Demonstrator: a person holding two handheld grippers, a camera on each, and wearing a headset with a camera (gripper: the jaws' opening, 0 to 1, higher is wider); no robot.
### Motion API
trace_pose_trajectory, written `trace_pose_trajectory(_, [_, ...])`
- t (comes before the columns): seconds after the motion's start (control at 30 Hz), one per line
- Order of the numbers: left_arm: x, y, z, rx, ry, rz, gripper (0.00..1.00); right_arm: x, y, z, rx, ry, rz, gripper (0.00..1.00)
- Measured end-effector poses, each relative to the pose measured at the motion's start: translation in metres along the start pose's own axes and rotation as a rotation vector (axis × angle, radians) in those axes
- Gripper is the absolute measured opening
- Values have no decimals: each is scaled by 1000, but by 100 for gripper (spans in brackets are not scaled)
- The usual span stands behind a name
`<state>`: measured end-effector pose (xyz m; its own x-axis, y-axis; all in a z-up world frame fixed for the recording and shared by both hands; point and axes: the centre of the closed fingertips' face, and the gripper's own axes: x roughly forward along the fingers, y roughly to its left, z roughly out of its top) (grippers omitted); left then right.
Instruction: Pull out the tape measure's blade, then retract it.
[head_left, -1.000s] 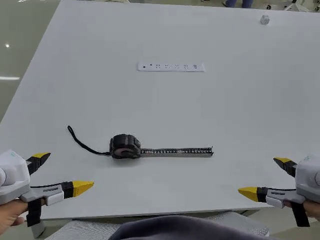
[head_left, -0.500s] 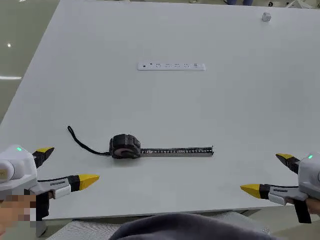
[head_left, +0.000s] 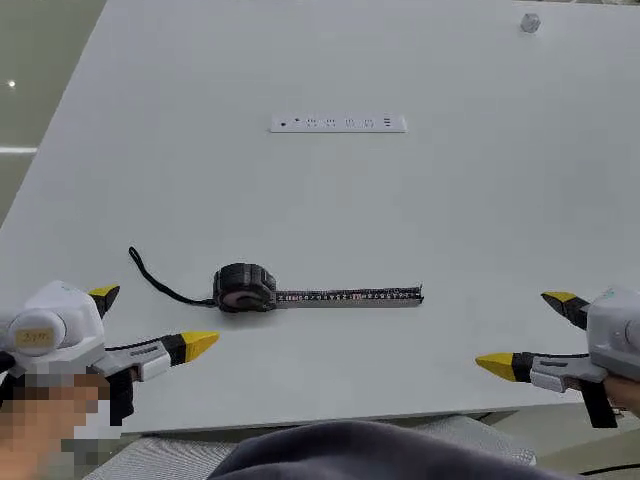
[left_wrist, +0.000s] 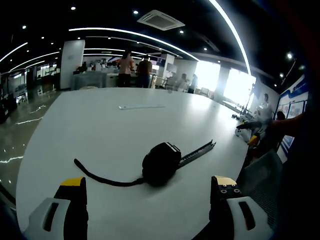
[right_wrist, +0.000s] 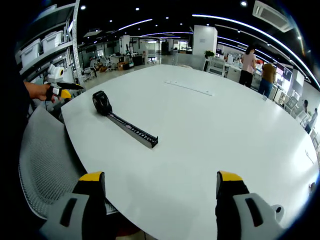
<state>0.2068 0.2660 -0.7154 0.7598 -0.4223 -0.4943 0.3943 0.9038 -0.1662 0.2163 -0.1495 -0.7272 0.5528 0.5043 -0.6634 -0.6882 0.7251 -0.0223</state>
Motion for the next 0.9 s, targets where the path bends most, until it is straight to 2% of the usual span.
trace_pose_trajectory(0.13, [5, -3, 4, 8, -9, 13, 100, 3, -3, 7, -49, 13, 12, 95])
trace_pose_trajectory(0.3, [14, -7, 8, 43, -7, 37, 100, 6, -8, 15, -109, 35, 40, 91])
trace_pose_trajectory(0.43, [20, -12, 11, 44, -10, 40, 100, 9, -11, 20, -190, 71, 63, 87])
trace_pose_trajectory(0.57, [26, -16, 12, 41, -21, 43, 100, 14, -12, 26, -249, 99, 96, 84])
trace_pose_trajectory(0.63, [29, -21, 12, 35, -17, 33, 100, 17, -8, 29, -275, 118, 138, 82])
trace_pose_trajectory(0.7, [31, -25, 11, 37, -14, 29, 100, 21, -9, 32, -320, 134, 155, 80])
trace_pose_trajectory(0.83, [34, -27, 12, 35, -12, 33, 100, 28, -8, 40, -365, 159, 191, 78])
trace_pose_trajectory(0.9, [35, -26, 13, 38, -12, 50, 100, 31, -9, 45, -399, 169, 204, 78])
